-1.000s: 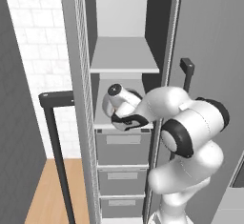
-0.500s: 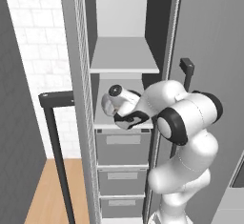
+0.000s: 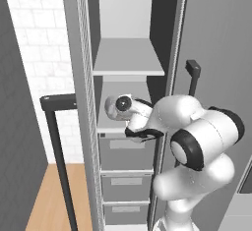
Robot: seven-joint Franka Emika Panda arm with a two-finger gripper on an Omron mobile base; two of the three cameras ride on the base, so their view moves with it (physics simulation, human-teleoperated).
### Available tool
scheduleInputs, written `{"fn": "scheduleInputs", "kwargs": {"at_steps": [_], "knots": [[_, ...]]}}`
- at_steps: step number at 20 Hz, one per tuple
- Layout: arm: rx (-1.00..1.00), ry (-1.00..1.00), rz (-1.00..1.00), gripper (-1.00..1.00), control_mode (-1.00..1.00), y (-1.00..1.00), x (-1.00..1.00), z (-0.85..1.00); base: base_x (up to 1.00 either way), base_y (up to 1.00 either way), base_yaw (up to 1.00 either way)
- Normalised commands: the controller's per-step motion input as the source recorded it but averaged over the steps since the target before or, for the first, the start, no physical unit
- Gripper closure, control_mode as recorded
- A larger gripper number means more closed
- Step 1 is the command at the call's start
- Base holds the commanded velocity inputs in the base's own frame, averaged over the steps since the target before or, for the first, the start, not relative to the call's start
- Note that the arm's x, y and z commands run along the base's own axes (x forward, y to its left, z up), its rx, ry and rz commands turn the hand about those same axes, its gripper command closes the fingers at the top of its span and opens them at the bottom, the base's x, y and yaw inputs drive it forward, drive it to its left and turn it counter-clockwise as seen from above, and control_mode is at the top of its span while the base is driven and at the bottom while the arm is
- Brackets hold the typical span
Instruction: Take the meat container that has the chicken drumstick and place it on the second highest rack of the freezer. Then take the vegetable container that has the cucumber and carrot and place it on the highest rack of the freezer.
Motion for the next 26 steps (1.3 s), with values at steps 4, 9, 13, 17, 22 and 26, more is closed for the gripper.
{"fn": "scheduleInputs", "kwargs": {"at_steps": [4,9,13,17,22,26], "knots": [[0.37,-0.35,0.01,-1.0,-1.0,-0.39,-1.0,0.85,0.0,0.0,0.0],[0.36,-0.21,0.0,-1.0,-1.0,-0.44,-1.0,0.98,0.0,0.0,0.0],[0.16,-0.02,0.0,-1.0,-1.0,0.15,-0.96,1.0,0.0,0.0,0.0],[0.01,0.0,0.0,-1.0,-1.0,0.3,-0.9,1.0,0.0,0.0,0.0],[-0.02,0.03,0.0,-1.0,-1.0,-0.01,-1.0,0.81,0.0,0.0,0.0],[-0.21,0.31,0.04,-1.0,-1.0,-0.28,-1.0,0.13,0.0,0.0,0.0]]}}
